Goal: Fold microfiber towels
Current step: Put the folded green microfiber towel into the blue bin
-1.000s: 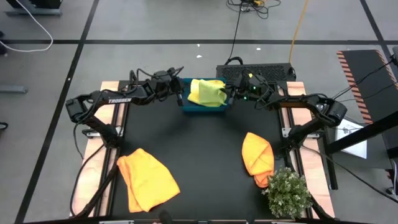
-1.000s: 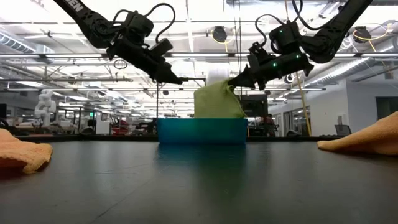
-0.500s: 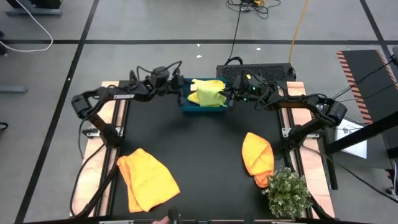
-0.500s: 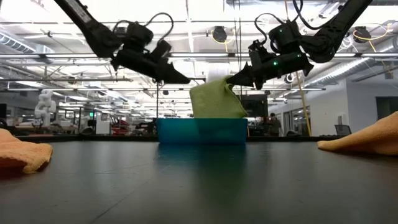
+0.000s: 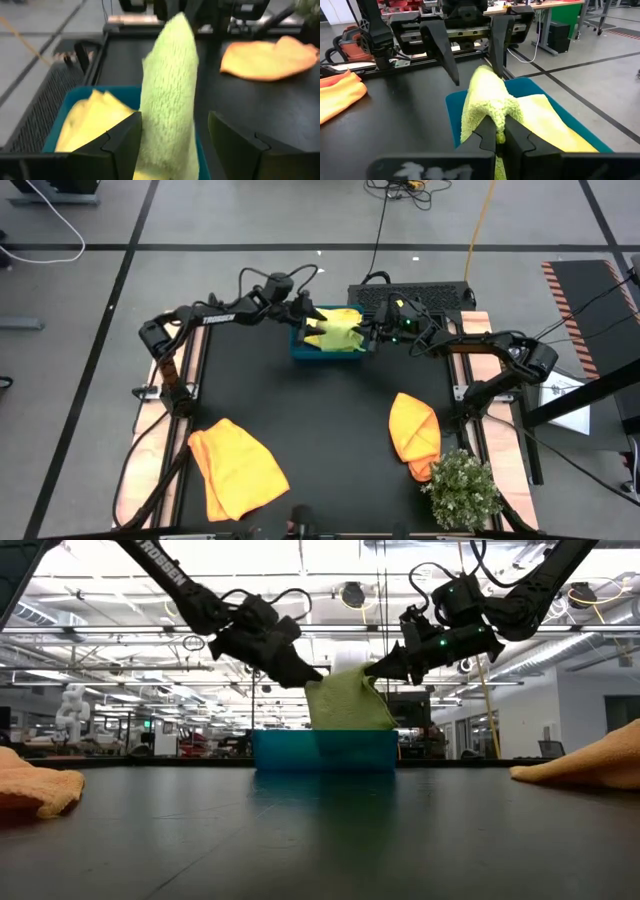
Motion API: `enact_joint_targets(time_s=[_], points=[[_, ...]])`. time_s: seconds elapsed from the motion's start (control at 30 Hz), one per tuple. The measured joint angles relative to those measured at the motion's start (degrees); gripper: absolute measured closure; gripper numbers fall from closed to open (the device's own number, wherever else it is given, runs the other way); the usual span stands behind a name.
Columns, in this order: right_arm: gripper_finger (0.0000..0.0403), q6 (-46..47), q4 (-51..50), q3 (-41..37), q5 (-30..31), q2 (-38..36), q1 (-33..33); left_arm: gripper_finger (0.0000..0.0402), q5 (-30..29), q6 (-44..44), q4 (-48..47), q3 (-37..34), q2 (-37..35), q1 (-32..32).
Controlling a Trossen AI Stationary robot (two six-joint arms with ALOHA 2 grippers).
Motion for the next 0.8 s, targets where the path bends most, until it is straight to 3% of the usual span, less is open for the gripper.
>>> enact_joint_targets(time_s=[0.37, 0.5, 0.67, 0.8], points=[[0.0403, 0.27, -0.02, 0.02, -1.32, 0.00, 0.02, 0.0182, -8.19, -2.56, -3.49, 1.05, -0.01, 1.21], [0.0403, 0.70, 0.00, 0.02, -1.32, 0.00, 0.02, 0.0246, -9.81, -1.61, -3.41, 1.05, -0.01, 0.23], [0.0403, 0.89, 0.00, 0.02, -1.30, 0.00, 0.02, 0.0370, -8.97, 0.41, -3.70, 1.05, -0.01, -1.63], [0.0403, 1.84, 0.08, 0.04, -1.30, 0.00, 0.02, 0.0391, -9.02, 0.84, -5.59, 0.99, -0.98, -2.23]])
